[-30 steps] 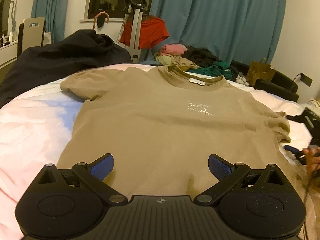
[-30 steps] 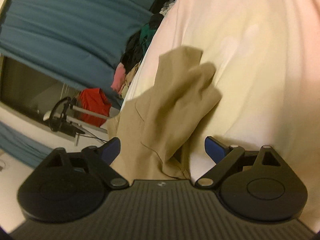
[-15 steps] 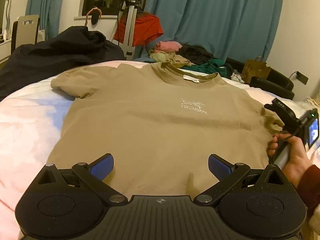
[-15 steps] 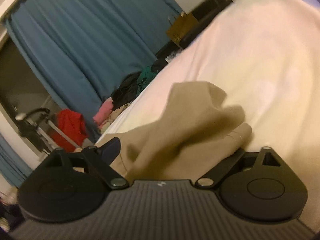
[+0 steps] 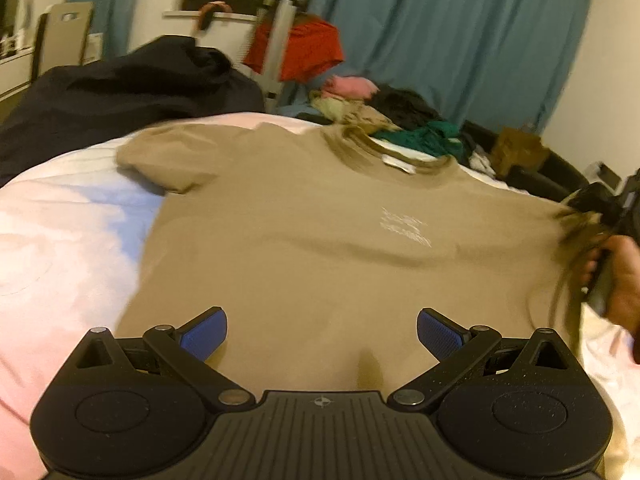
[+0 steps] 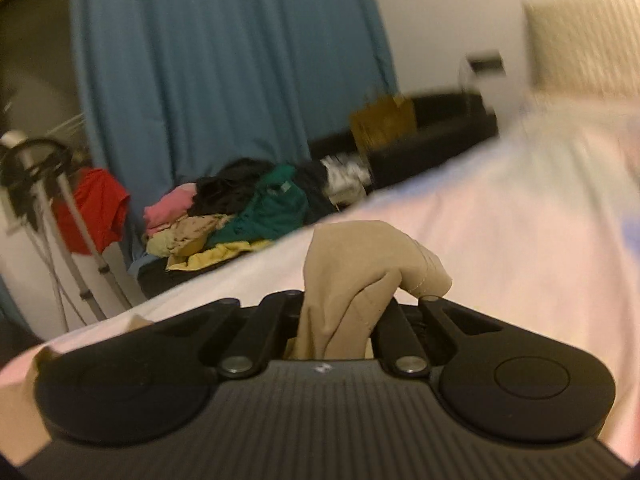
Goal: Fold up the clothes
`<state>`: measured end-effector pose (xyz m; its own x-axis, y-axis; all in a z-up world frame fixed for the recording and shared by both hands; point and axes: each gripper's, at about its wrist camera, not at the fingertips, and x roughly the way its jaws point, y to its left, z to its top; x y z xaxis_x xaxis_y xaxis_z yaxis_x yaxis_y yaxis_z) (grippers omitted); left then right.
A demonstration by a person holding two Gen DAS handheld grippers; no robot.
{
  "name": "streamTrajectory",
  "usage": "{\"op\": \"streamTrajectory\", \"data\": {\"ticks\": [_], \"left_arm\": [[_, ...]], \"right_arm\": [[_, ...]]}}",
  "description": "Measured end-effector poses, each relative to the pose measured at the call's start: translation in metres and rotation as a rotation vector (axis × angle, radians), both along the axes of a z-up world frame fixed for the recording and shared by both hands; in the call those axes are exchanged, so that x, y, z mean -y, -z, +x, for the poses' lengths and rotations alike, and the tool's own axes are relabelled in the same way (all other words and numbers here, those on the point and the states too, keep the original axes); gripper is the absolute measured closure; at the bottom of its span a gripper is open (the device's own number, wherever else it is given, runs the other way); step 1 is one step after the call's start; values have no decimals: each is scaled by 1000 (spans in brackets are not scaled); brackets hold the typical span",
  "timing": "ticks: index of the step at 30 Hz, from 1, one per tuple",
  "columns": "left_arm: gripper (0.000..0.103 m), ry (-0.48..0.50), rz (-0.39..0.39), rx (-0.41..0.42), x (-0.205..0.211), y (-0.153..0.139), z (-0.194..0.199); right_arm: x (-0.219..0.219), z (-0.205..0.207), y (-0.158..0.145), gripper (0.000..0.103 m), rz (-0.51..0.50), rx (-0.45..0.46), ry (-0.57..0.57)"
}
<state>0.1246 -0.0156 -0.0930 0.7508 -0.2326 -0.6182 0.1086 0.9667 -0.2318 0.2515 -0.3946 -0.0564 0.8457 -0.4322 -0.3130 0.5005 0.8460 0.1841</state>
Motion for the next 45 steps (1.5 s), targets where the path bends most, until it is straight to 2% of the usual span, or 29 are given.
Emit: {"op": "streamTrajectory", "data": {"ticks": [2,5,8,12,15,19,22,23,24,26,30,34,37,39,41,45], "left_arm": [[1,-13,-8,4,-9,-4,-1],[1,-22,-7,27,-22,-11,-5],[1,-43,-13,38,-38,-17,-9],[1,-71,-63,42,-63,-25,-9],[1,-97,-72,51,-77,-28,-8],[1,-118,-78,40,-87,-21,-1],[1,-128,-84,22,-91,-14,6],[1,-132,-86,16,-93,-11,9],[1,-131,-81,15,-93,-10,10],[1,-125,-60,19,-91,-7,13],[1,-99,-47,26,-84,-7,12],[1,-78,-12,47,-73,-10,5],[1,-66,9,68,-67,-14,-3],[1,-67,56,100,-60,-17,-11],[1,-64,108,127,-51,-19,-20],[1,-38,120,111,-42,-19,-34]], "right_arm": [[-21,0,-26,95,-95,-16,-21],[-69,7,-50,94,-276,-91,-63],[-115,18,-59,94,-368,-144,-112],[-169,31,-49,94,-406,-166,-199],[-210,47,-32,93,-411,-198,-259],[-258,73,-6,93,-420,-258,-313],[-273,90,13,91,-388,-310,-380],[-273,91,15,76,-355,-314,-414],[-273,91,17,44,-319,-315,-449],[-272,91,20,0,-246,-318,-518],[-276,62,8,0,-212,-286,-612],[-268,8,-18,0,-194,-227,-637],[-254,-45,-36,0,-195,-185,-624],[-242,-83,-45,0,-192,-146,-616],[-229,-125,-52,0,-165,-116,-589],[-199,-208,-56,0,-66,-32,-519]]}}
